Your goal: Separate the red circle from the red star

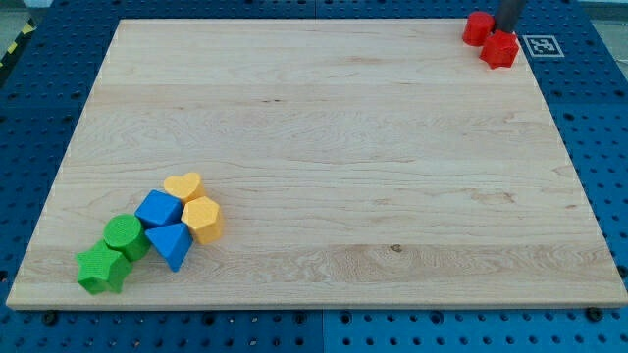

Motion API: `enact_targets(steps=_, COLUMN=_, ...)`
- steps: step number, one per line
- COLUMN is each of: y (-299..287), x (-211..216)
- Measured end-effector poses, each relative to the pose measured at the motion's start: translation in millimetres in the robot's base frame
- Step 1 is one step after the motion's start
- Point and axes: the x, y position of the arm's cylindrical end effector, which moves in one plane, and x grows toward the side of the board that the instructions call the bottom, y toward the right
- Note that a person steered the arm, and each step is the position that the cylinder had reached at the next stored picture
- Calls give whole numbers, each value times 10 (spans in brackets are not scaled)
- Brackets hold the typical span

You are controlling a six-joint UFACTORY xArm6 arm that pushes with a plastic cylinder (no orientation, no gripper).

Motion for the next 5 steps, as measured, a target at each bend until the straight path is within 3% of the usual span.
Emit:
enact_targets(steps=2, y=-254, x=-20)
enact_targets(steps=5, y=-1286, x=-20)
